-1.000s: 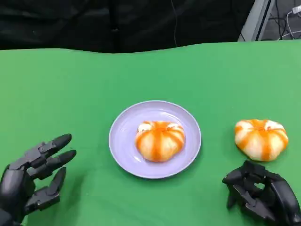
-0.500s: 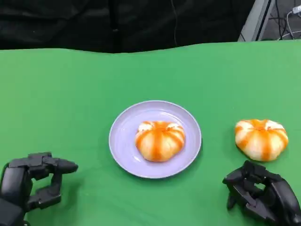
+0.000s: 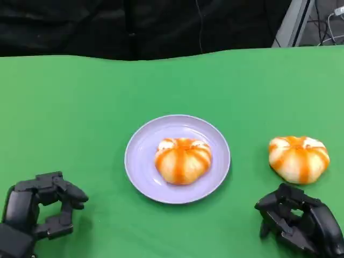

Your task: Grasp the bread from the table and place it into the plate.

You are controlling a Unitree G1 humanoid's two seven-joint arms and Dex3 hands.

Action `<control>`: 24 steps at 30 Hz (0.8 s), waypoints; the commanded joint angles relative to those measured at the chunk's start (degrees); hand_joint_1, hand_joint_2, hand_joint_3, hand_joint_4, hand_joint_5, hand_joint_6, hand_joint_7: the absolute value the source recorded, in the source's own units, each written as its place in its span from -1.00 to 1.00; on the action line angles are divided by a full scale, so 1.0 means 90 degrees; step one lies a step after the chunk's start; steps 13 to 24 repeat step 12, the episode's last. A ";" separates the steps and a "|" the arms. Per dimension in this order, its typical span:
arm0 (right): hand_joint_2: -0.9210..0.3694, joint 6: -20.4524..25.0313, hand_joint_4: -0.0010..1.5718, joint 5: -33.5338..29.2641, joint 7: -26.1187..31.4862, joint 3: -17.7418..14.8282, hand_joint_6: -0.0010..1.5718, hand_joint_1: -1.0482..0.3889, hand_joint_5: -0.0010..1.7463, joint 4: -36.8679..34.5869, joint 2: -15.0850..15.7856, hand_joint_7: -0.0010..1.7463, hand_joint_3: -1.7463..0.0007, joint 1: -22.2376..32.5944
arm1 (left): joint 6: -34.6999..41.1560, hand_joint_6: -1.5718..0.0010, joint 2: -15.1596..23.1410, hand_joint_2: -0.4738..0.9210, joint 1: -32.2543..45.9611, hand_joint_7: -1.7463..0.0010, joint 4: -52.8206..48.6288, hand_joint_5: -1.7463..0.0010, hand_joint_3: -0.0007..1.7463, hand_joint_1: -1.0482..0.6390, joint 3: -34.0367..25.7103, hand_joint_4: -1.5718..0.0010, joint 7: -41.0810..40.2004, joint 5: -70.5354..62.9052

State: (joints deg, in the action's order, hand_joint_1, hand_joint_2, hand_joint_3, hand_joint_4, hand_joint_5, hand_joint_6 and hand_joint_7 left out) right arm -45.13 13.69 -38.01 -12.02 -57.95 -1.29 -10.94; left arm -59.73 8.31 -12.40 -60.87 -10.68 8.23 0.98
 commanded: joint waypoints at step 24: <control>-0.97 0.0043 -0.14 0.0101 -0.0062 -0.0038 0.04 0.10 1.00 0.0048 0.0127 0.21 0.53 -0.0012 | -0.0062 -0.51 0.0107 0.26 0.0077 -0.13 0.0073 -0.58 0.57 0.33 0.0015 -0.39 -0.0075 -0.0011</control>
